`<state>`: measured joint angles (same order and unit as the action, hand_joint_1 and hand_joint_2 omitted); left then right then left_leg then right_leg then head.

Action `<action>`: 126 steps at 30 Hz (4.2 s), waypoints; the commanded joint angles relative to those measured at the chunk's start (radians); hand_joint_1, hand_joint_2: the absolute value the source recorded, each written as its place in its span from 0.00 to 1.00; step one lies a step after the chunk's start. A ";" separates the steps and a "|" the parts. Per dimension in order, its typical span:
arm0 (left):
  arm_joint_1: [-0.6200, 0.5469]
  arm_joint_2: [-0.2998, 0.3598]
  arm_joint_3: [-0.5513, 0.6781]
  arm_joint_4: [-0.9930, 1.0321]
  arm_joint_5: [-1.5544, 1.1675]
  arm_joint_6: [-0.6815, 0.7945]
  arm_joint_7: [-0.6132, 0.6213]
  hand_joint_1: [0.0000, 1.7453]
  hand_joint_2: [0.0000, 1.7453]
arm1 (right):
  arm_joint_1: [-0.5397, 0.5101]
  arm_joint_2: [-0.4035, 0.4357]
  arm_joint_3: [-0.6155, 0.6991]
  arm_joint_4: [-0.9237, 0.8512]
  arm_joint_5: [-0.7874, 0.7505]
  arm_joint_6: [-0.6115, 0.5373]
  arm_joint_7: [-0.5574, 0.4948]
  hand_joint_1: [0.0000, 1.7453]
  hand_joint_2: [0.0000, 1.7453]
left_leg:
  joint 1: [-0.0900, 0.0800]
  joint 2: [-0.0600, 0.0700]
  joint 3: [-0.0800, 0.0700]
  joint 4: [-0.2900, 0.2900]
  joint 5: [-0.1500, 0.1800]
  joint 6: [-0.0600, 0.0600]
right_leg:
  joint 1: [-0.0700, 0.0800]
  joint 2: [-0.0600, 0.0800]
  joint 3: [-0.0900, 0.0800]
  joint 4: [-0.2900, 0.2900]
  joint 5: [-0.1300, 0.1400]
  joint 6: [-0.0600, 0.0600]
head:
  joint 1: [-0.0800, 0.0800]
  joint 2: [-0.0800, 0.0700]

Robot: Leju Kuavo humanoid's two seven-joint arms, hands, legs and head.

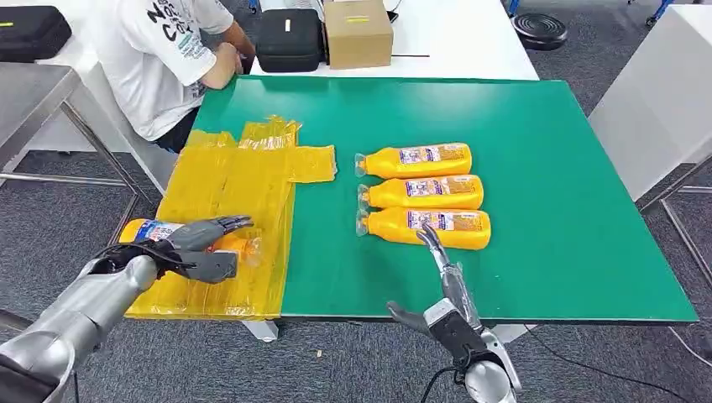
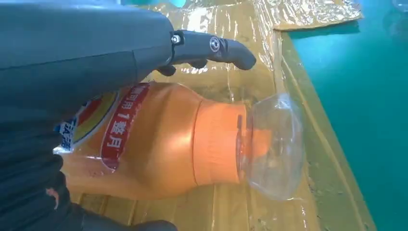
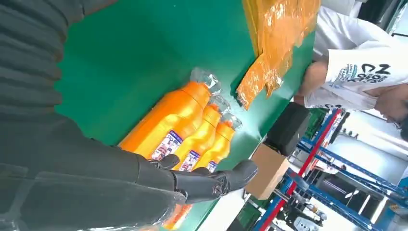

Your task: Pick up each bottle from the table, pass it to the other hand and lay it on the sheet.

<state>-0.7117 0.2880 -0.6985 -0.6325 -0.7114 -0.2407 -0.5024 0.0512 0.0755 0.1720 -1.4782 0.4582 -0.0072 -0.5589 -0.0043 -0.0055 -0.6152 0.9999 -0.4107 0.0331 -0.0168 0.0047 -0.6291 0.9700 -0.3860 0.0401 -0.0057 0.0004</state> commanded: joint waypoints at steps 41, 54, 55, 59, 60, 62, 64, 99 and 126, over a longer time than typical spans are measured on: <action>0.379 -0.476 0.448 -0.379 0.835 0.371 -0.044 0.00 1.00 | -0.449 -0.133 -0.013 0.389 0.385 -0.088 0.228 0.00 1.00 | -0.002 0.003 0.003 0.000 -0.003 -0.001 | -0.002 0.004 0.004 -0.003 0.001 -0.001 | -0.001 0.000; 0.340 -0.468 0.406 -0.296 0.925 0.418 -0.060 0.00 1.00 | -0.721 -0.207 0.087 0.852 0.418 -0.031 0.235 0.00 1.00 | -0.001 -0.001 0.000 0.001 0.000 0.002 | -0.001 -0.002 0.002 -0.001 0.001 0.001 | 0.000 0.000; 0.339 -0.468 0.404 -0.294 0.923 0.420 -0.063 0.00 1.00 | -0.726 -0.207 0.087 0.868 0.412 -0.026 0.227 0.00 1.00 | -0.001 -0.002 -0.001 0.001 0.001 0.002 | -0.001 -0.003 0.001 -0.001 0.001 0.001 | -0.001 0.000; 0.335 -0.467 0.401 -0.290 0.923 0.420 -0.064 0.00 1.00 | -0.724 -0.211 0.091 0.890 0.408 -0.019 0.225 0.00 1.00 | -0.001 -0.003 0.000 0.001 0.000 0.001 | 0.000 -0.004 0.003 0.000 0.000 0.001 | 0.000 0.000; 0.331 -0.465 0.397 -0.287 0.922 0.422 -0.065 0.00 1.00 | -0.723 -0.212 0.094 0.895 0.401 -0.011 0.218 0.00 1.00 | -0.001 -0.003 -0.002 0.001 0.001 0.002 | 0.000 -0.004 0.000 -0.001 0.001 0.001 | 0.000 0.000; 0.330 -0.460 0.390 -0.289 0.917 0.423 -0.066 0.00 1.00 | -0.708 -0.217 0.105 0.878 0.398 -0.005 0.207 0.00 1.00 | -0.001 -0.004 -0.002 0.001 0.001 0.002 | 0.000 -0.005 0.000 -0.001 0.001 0.001 | 0.000 0.000; 0.335 -0.453 0.386 -0.302 0.912 0.428 -0.066 0.00 1.00 | -0.683 -0.223 0.106 0.824 0.380 0.004 0.192 0.00 1.00 | -0.001 -0.003 -0.001 0.001 0.001 0.002 | 0.000 -0.004 0.001 -0.001 0.000 0.001 | 0.000 0.000; 0.344 -0.439 0.360 -0.320 0.889 0.451 -0.055 0.00 1.00 | -0.602 -0.280 0.102 0.784 0.333 0.056 0.225 0.00 1.00 | -0.001 -0.004 -0.003 0.001 0.002 0.002 | -0.001 -0.005 -0.001 -0.001 0.001 0.001 | 0.000 0.000; 0.343 -0.448 0.418 -0.263 0.884 0.445 -0.050 0.00 1.00 | -0.671 -0.246 0.110 0.927 0.341 0.080 0.209 0.30 1.00 | -0.001 -0.002 -0.003 0.000 0.001 0.002 | 0.000 -0.003 -0.001 -0.001 0.001 0.001 | -0.001 0.000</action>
<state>-0.3377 -0.1671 -0.3041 -0.9609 0.1762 0.2106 -0.5589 -0.5693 -0.2003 0.2720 -0.6634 0.7973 0.0652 -0.3444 -0.0058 -0.0088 -0.6208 1.0009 -0.4083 0.0364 -0.0178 0.0008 -0.6326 0.9697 -0.3839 0.0422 -0.0065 0.0004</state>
